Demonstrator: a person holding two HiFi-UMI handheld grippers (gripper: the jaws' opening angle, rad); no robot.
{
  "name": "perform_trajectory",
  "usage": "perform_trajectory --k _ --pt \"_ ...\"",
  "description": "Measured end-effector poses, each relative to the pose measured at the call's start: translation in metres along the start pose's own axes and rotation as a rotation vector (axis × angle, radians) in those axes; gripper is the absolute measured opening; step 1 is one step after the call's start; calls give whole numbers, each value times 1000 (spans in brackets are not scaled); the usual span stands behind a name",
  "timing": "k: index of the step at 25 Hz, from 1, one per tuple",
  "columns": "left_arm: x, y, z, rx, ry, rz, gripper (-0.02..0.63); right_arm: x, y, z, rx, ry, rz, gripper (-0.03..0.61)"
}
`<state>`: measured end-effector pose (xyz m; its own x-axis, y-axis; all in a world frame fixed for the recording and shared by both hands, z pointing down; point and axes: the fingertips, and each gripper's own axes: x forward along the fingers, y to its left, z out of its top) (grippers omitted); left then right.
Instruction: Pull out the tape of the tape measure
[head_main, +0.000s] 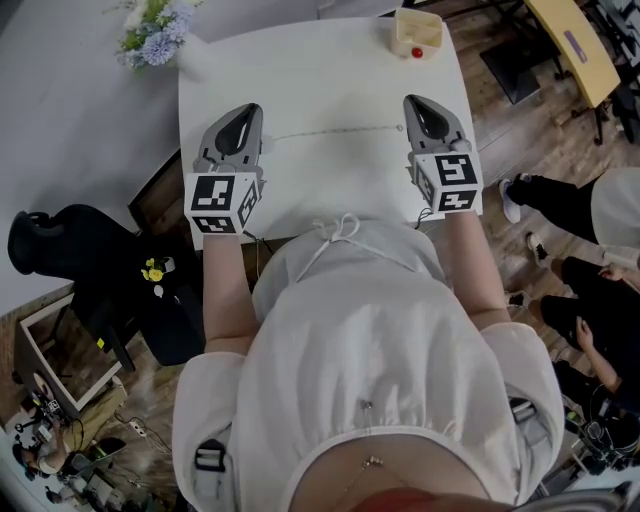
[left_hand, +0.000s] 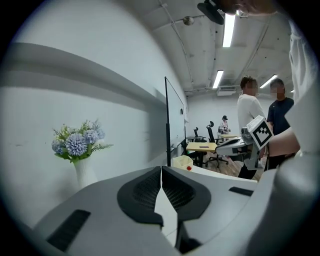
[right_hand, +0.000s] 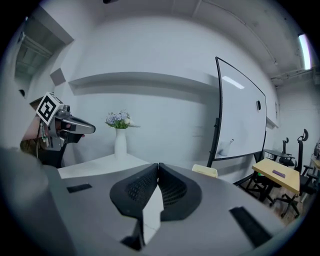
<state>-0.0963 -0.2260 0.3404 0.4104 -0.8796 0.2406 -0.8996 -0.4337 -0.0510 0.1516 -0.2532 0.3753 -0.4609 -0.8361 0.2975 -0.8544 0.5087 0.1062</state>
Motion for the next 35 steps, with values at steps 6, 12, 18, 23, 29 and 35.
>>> perform_trajectory --k 6,12,18,23,29,35 --pt "-7 -12 2 12 -26 -30 20 -11 19 19 -11 -67 57 6" --pt "-7 -16 4 33 -40 -54 20 -9 30 19 -23 -70 83 3" --pt "-10 -11 1 25 -40 -49 20 -6 32 16 -25 -62 91 2" --pt "-11 -10 1 24 -39 -46 20 -6 32 13 -21 -55 92 2" --pt "-10 -11 -5 24 -23 -50 20 -7 32 11 -19 -51 86 2" --pt "-9 -14 -6 13 -23 -43 20 -8 31 6 -12 -50 90 2"
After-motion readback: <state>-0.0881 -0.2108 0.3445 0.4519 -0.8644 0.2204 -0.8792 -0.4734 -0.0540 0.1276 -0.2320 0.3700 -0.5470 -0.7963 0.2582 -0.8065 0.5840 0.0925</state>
